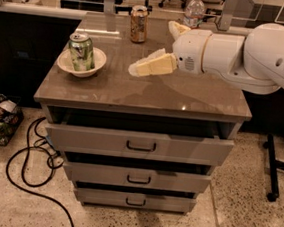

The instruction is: Pick green can from paper bowl and place on counter

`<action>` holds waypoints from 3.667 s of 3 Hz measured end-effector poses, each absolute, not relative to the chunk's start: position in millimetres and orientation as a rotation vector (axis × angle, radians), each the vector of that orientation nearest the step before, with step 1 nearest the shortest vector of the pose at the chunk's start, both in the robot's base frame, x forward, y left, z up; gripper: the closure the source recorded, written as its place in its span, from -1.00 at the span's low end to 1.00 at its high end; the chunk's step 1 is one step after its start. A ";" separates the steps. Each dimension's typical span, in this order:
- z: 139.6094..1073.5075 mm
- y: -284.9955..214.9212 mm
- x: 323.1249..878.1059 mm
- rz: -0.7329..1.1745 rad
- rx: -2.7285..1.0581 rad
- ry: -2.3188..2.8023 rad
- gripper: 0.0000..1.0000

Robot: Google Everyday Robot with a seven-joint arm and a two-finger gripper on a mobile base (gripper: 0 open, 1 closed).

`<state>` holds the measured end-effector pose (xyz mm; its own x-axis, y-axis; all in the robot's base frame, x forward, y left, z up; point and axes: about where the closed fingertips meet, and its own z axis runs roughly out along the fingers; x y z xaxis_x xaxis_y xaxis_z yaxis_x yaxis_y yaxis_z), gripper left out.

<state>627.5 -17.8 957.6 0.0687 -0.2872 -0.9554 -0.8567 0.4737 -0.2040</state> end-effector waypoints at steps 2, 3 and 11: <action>931.4 37.7 662.4 0.679 -1.026 1.463 -1.00; 915.3 70.4 671.8 0.737 -0.997 1.453 -1.00; 898.0 191.4 699.0 0.934 -1.128 1.410 -0.17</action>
Offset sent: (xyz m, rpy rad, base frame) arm 0.0506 0.0845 -0.0451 0.1008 0.0629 0.0689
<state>699.0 191.4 898.0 -0.0009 -0.1454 -0.9894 -0.9677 0.2497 -0.0358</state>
